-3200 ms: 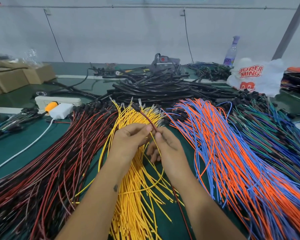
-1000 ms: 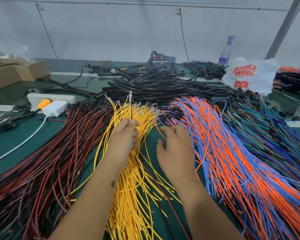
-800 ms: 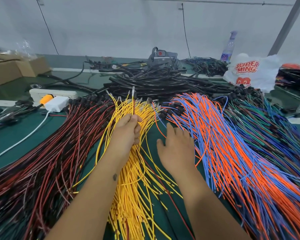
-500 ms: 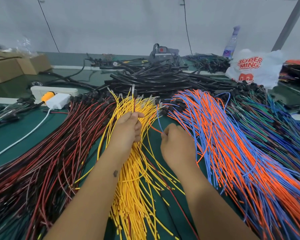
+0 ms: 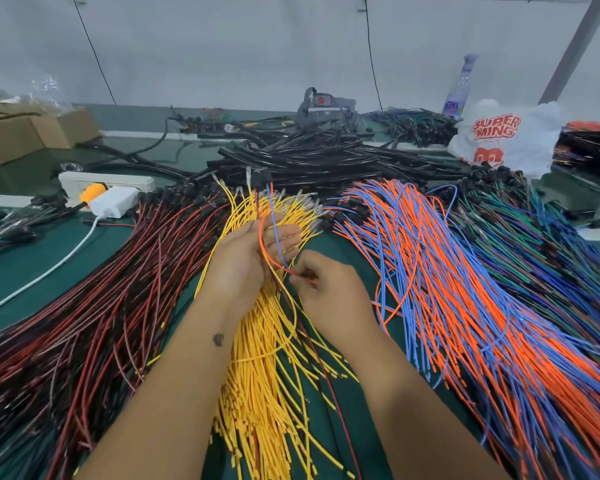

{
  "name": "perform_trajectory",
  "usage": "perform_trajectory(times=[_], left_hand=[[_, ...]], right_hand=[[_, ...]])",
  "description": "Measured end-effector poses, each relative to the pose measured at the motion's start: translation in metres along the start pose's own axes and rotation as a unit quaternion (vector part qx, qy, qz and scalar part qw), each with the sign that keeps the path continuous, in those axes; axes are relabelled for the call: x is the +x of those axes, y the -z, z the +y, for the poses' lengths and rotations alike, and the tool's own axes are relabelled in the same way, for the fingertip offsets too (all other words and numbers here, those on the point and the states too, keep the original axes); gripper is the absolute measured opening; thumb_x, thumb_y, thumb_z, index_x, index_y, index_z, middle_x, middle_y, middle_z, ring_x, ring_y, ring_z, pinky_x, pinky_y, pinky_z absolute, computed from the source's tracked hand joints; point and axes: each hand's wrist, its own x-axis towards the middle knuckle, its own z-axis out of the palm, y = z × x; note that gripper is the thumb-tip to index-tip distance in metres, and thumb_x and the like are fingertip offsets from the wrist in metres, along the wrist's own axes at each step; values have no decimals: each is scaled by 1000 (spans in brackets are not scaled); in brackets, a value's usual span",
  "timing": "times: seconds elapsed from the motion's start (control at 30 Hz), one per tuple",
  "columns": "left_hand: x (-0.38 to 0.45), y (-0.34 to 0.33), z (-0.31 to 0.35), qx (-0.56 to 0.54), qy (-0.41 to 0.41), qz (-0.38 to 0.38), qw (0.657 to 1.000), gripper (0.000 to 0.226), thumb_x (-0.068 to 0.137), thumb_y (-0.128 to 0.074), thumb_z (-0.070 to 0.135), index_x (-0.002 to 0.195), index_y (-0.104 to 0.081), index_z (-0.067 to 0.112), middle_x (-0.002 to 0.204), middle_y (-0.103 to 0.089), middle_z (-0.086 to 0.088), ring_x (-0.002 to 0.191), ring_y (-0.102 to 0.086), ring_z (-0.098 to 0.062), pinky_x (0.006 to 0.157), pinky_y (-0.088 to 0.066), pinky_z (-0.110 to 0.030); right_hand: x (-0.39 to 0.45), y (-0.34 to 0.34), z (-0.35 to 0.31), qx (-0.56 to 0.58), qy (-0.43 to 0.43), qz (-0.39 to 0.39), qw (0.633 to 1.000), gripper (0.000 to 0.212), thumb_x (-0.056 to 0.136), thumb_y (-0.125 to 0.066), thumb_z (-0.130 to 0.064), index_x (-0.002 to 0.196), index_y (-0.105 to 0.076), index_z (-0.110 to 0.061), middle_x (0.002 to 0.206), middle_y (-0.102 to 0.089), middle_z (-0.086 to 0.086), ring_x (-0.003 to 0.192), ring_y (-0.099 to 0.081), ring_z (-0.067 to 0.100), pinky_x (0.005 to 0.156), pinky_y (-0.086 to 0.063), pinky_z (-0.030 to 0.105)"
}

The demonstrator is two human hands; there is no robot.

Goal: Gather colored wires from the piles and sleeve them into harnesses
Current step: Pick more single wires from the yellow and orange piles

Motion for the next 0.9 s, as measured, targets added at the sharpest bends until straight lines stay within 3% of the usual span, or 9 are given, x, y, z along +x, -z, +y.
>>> perform_trajectory(times=[0.13, 0.23, 0.3, 0.37, 0.47, 0.53, 0.6, 0.77, 0.9], left_hand=[[-1, -1, 0, 5, 17, -14, 1000, 28, 103, -33, 17, 92, -58, 10, 50, -45, 3, 40, -42, -9, 50, -42, -25], [1, -2, -1, 30, 62, -29, 997, 28, 104, -31, 20, 85, -50, 14, 41, -28, 8, 32, -22, -3, 37, -19, -15], [1, -3, -3, 87, 72, -44, 993, 28, 104, -30, 21, 84, -49, 15, 39, -25, 10, 30, -19, -2, 38, -14, -14], [-1, -3, -5, 136, 64, -61, 987, 29, 103, -34, 22, 81, -53, 16, 41, -25, 10, 32, -19, -3, 39, -15, -14], [-5, -3, -8, 184, 59, -93, 977, 34, 102, -39, 21, 72, -56, 22, 46, -26, 8, 36, -19, -4, 36, -17, -13], [-7, -4, -10, 235, 52, -119, 963, 37, 102, -41, 23, 70, -59, 24, 50, -26, 5, 39, -20, -5, 36, -18, -15], [-8, -4, -11, 279, 44, -140, 949, 34, 101, -41, 25, 76, -64, 24, 51, -31, 4, 42, -21, -6, 38, -19, -15], [-9, -3, -8, 301, 33, -191, 934, 29, 101, -40, 23, 89, -66, 12, 49, -50, -4, 38, -39, -13, 42, -36, -19], [-10, -2, -7, 278, 72, -208, 935, 30, 101, -39, 22, 89, -64, 10, 43, -35, 1, 33, -29, -11, 39, -31, -18]], right_hand=[[-2, 0, -2, -2, 2, -17, 1000, 7, 82, -62, -23, 77, -64, -19, 76, -66, -2, 77, -60, 22, 70, -50, 40], [-2, 2, -5, -33, 34, -29, 998, 24, 73, -46, -32, 71, -66, -19, 74, -63, -2, 81, -56, 22, 77, -45, 41], [0, 2, -6, 35, 0, 6, 999, 22, 74, -47, -33, 67, -62, -18, 69, -58, -4, 76, -53, 20, 74, -44, 41], [3, 2, -4, 175, -59, 73, 980, 19, 82, -58, -31, 70, -58, -17, 67, -56, -7, 68, -52, 12, 69, -44, 37], [8, 5, -4, 315, -92, 115, 938, 18, 91, -64, -25, 79, -65, -12, 70, -59, -8, 65, -50, 2, 65, -42, 19], [11, 7, -3, 339, -90, 131, 927, 29, 92, -64, -23, 73, -61, -1, 61, -47, -3, 59, -40, 6, 56, -34, 19], [14, 8, 1, 355, -94, 149, 918, 35, 92, -65, -20, 70, -56, 7, 59, -37, 2, 59, -32, 10, 58, -27, 29], [14, 10, 4, 389, -103, 164, 901, 28, 94, -61, -18, 66, -64, -17, 55, -53, -7, 54, -42, 3, 57, -35, 17], [14, 12, 4, 419, -95, 163, 888, 21, 96, -59, -18, 76, -67, -19, 54, -51, -12, 60, -46, 10, 63, -38, 21]])
